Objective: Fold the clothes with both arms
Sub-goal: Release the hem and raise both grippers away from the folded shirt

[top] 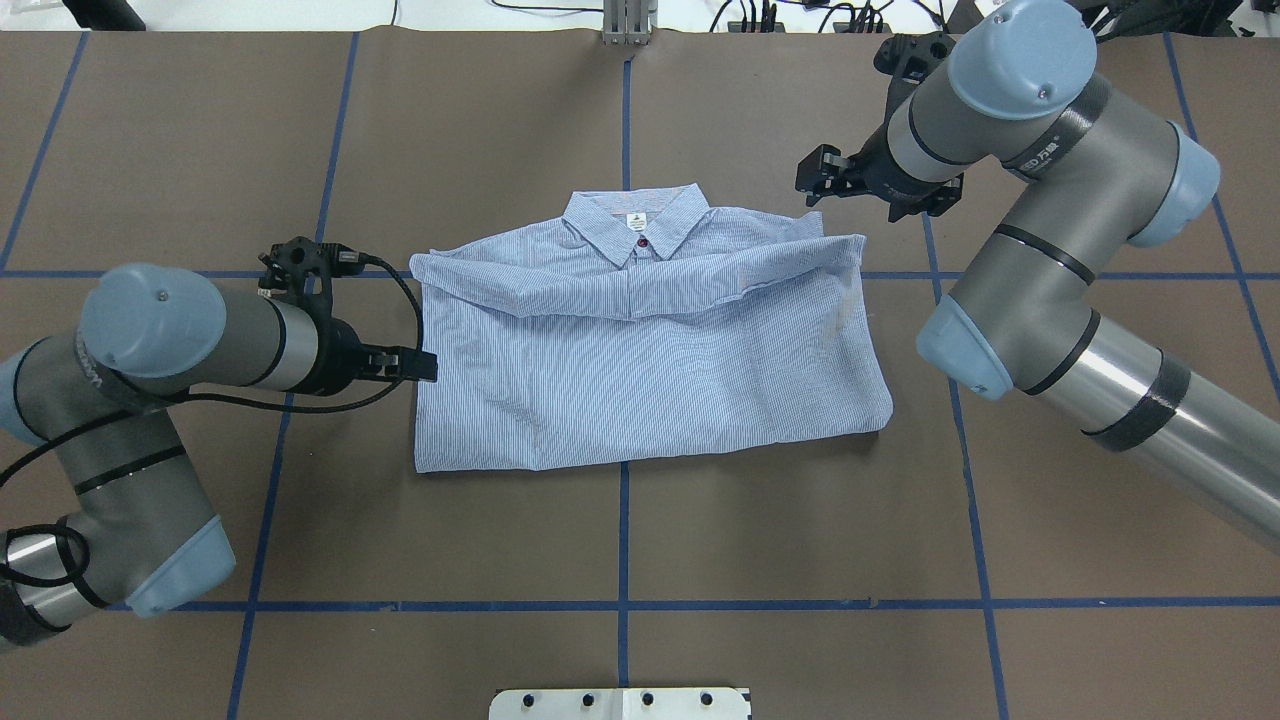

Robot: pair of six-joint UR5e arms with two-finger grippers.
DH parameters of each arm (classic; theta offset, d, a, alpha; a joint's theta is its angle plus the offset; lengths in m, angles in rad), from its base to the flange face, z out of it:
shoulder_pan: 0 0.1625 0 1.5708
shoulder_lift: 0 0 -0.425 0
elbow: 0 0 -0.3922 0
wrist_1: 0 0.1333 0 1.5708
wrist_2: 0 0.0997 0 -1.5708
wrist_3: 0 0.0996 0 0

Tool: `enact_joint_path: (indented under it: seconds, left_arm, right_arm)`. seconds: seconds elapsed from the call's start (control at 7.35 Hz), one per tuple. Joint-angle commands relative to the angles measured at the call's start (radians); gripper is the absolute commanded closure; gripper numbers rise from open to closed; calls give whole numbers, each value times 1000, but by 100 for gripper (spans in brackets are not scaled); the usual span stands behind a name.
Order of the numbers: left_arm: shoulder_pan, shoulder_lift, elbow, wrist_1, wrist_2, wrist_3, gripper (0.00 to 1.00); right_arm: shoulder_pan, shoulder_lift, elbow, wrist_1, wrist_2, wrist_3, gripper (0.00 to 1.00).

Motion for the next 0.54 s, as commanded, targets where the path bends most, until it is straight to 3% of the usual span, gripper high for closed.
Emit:
enact_joint_path:
  seconds: [0.0, 0.14, 0.27, 0.41]
  left_arm:
    - [50, 6, 3, -13, 5, -34, 11]
    - [56, 6, 3, -13, 5, -34, 27]
    - [64, 4, 6, -13, 5, -34, 34]
    - [73, 6, 6, -11, 4, -34, 34]
  right_arm:
    - [0, -1, 2, 0, -1, 0, 0]
    - [0, -1, 2, 0, -2, 0, 0]
    - [0, -1, 2, 0, -2, 0, 0]
    - [0, -1, 2, 0, -2, 0, 0]
